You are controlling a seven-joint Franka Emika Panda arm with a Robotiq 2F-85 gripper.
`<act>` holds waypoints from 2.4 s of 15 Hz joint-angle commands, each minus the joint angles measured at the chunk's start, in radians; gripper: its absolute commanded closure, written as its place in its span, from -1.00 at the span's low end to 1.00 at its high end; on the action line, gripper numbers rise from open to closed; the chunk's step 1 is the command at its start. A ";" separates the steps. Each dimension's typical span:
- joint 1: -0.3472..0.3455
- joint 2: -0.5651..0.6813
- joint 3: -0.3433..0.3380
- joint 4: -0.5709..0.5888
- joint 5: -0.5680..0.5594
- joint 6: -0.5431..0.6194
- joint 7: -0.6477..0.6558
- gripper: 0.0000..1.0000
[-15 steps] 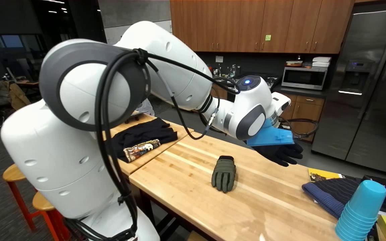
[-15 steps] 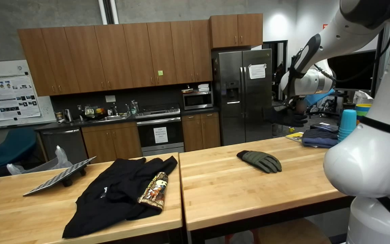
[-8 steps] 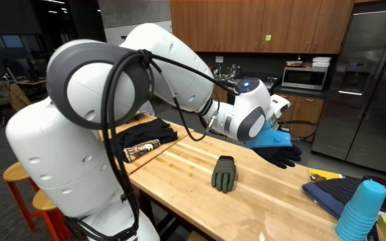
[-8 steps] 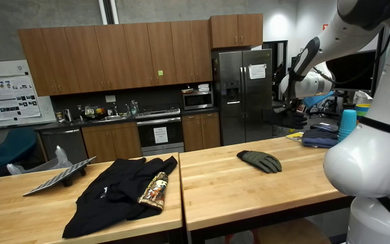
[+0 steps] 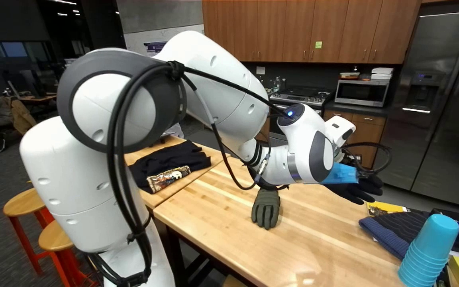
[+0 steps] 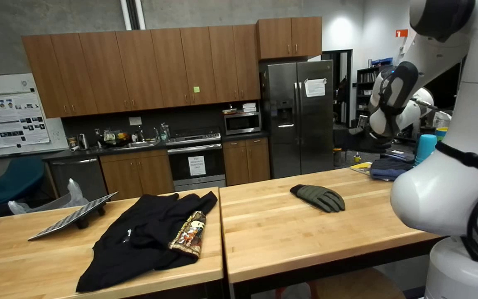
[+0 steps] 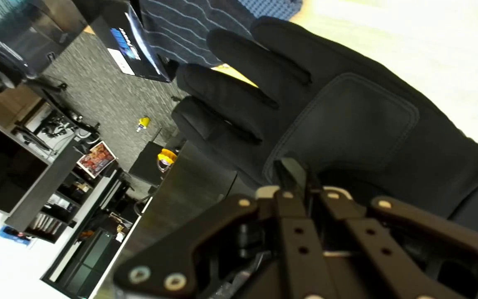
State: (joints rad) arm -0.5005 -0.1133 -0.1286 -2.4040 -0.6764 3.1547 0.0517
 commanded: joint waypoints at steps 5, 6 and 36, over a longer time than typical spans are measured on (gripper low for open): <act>0.090 -0.016 0.007 -0.139 0.066 0.025 0.009 0.97; 0.129 -0.012 0.001 -0.161 0.103 0.026 -0.009 0.97; 0.870 -0.525 -0.645 -0.272 0.598 -0.247 -0.795 0.88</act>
State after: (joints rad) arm 0.3840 -0.6449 -0.7922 -2.6755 -0.1130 2.9077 -0.7205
